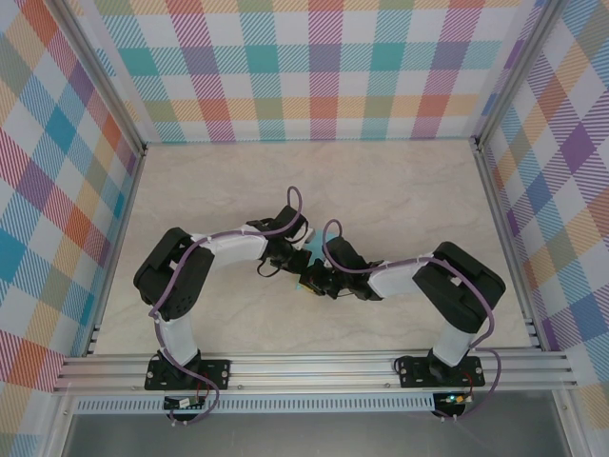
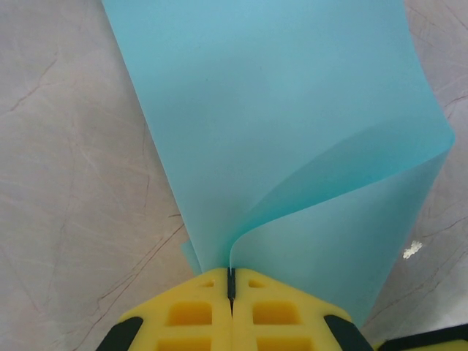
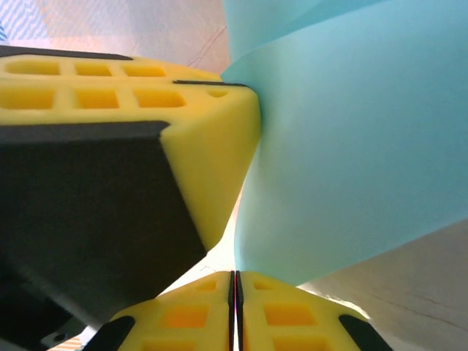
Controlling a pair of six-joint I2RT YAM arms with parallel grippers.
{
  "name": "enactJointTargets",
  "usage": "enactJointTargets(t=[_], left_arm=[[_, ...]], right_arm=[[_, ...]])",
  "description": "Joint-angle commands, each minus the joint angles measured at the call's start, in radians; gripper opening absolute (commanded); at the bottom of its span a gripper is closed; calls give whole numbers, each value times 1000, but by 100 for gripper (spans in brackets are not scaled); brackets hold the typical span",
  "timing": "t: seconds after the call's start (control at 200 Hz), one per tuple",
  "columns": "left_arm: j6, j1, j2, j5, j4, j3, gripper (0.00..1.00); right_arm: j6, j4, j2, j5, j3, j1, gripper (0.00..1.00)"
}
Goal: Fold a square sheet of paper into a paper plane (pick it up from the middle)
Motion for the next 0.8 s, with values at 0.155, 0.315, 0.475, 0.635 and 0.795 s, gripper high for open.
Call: enactJointTargets(t=[0.155,0.315,0.475,0.635,0.795], left_arm=[[6,13,36,16,-15,-14,0],[11,18,35,20,-21,-8,0],[13,21,32,21,-27,-8,0],[9,22,33,23,-21,-14,0],[8,21,38,26,-20,-12,0]], right_arm=[[26,76,83,-10,0,12,11],[19,62,36,8,-18,12,11],[-65,-115,-99,76,-4,-28,11],[-105,-183,-157,69,-29,-136,12],[-141,-153,-90,-7,24,-170,12]])
